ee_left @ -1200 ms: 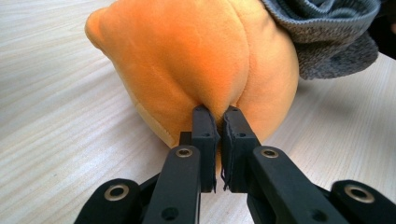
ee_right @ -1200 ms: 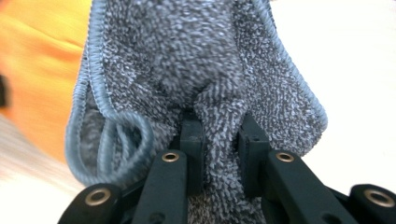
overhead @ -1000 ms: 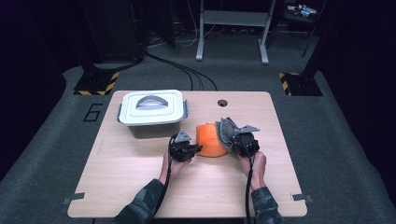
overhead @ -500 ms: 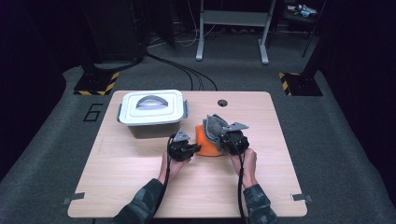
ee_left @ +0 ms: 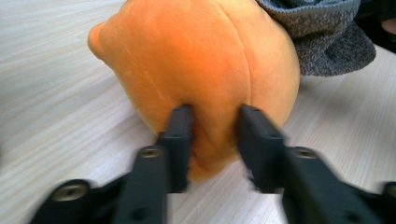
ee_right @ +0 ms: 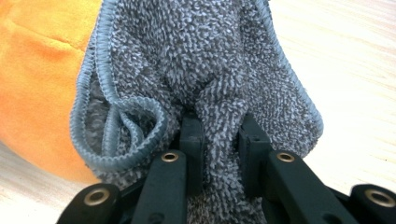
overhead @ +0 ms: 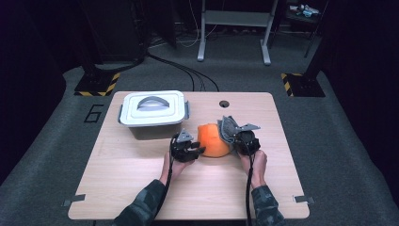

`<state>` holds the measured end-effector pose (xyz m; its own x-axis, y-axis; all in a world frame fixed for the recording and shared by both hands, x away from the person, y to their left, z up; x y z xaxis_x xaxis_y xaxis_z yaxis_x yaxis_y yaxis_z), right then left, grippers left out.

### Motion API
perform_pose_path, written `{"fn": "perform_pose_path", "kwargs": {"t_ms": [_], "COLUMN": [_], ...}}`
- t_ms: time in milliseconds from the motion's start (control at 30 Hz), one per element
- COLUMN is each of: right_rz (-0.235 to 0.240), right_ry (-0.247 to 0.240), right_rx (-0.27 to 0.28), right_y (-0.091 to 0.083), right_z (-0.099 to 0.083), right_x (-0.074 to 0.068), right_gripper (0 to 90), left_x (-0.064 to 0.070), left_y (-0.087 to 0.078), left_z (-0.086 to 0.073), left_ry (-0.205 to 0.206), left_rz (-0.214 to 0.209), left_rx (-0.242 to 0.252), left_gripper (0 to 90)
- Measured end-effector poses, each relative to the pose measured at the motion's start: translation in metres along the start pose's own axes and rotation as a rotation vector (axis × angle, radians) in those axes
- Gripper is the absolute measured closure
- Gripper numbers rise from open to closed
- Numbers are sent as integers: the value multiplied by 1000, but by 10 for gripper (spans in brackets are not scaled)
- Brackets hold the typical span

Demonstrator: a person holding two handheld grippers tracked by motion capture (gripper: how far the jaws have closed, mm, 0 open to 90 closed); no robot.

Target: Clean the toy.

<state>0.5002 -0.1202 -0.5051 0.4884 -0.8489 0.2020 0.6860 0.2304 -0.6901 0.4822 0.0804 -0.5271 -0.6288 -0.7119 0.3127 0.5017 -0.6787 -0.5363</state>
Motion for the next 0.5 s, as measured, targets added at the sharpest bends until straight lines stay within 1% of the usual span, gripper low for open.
{"fn": "perform_pose_path", "kwargs": {"t_ms": [33, 67, 167, 200, 233, 267, 300, 367, 400, 433, 500], "right_rz": [1, -1, -3, -2, -3, -7, -3, -14, -10, -12, -13], "right_ry": [-2, 0, -2, 0, 1, 12, 2, 2, 3, 7, -26], "right_rx": [3, 9, 7, 8, 9, 6, 12, 19, 29, 40, 72], "right_y": [0, 0, 0, 0, 0, 0, 0, -1, -3, -5, -12], "right_z": [0, 0, 1, 1, 1, 1, 1, 2, 3, 4, 7], "right_x": [1, 1, 1, 0, 0, -1, -1, -1, -2, -3, -7], "right_gripper": [756, 756, 755, 755, 755, 755, 755, 754, 754, 754, 754], "left_x": [1, 0, 0, 0, -1, -1, -1, -2, -1, -2, -4], "left_y": [1, 1, 4, 5, 5, 5, 5, 5, 6, 6, 6], "left_z": [-2, -3, -6, -6, -6, -6, -6, -5, -5, -4, -4], "left_ry": [-2, 11, 20, 17, 19, 19, 24, 17, -2, 4, -12], "left_rz": [9, 14, 23, 21, 27, 28, 31, 35, 36, 40, 37], "left_rx": [-10, -22, -38, -36, -33, -32, -33, -34, -32, -30, -26], "left_gripper": [531, 515, 525, 556, 601, 659, 699, 768, 785, 789, 798]}}
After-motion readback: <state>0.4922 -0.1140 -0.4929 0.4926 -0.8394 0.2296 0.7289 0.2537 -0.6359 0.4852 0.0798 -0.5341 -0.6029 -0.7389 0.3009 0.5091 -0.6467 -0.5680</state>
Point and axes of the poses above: each handheld gripper's, and its own axes: y roughly forward along the jaws, z roughly out of its top, x roughly to its right, the point moved 6 cm from there along y, roughly forward along the jaws, and after that the axes turned 12 degrees about -y, right-handed, at the moved point
